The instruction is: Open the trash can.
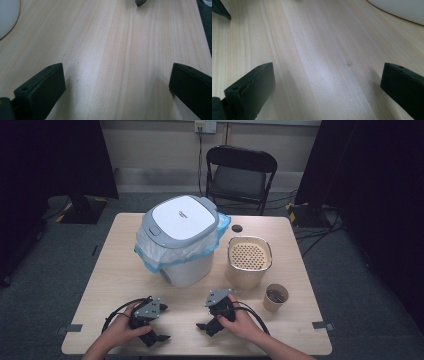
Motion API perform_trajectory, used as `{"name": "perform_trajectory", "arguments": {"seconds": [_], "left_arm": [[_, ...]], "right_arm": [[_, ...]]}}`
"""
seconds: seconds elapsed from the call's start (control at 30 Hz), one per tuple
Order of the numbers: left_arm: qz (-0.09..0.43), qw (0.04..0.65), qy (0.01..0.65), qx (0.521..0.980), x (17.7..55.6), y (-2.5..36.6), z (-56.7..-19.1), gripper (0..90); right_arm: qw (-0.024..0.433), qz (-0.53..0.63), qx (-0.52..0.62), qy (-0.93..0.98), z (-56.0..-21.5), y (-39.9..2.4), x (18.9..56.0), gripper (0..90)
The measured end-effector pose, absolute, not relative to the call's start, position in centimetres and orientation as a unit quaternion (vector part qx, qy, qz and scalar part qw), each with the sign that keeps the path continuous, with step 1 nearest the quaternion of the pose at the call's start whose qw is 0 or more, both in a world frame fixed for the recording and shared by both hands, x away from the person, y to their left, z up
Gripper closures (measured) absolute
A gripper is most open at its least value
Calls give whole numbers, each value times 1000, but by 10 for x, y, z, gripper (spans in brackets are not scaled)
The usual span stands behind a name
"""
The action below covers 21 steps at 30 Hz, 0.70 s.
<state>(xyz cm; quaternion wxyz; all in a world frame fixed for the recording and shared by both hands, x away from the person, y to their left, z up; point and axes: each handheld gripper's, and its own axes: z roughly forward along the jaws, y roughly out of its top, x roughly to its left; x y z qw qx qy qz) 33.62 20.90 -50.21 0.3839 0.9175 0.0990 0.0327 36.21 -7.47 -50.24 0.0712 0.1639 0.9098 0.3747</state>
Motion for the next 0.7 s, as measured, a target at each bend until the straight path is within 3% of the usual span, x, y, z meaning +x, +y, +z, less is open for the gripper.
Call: {"name": "perform_trajectory", "arguments": {"seconds": [0.3, 0.37, 0.4, 0.47, 0.7], "left_arm": [[27, 389, 124, 912, 337, 208, -500, 10], [24, 381, 138, 914, 339, 209, -496, 88], [10, 384, 157, 910, 341, 209, -491, 204], [8, 381, 162, 910, 342, 209, -489, 147], [5, 383, 186, 905, 344, 214, -472, 159]], "right_arm": [[71, 373, 164, 910, -502, -75, 362, 0], [71, 373, 164, 910, -502, -75, 362, 0], [71, 374, 164, 910, -502, -75, 362, 0], [71, 373, 164, 910, -502, -75, 362, 0], [71, 373, 164, 910, -502, -75, 362, 0]]}}
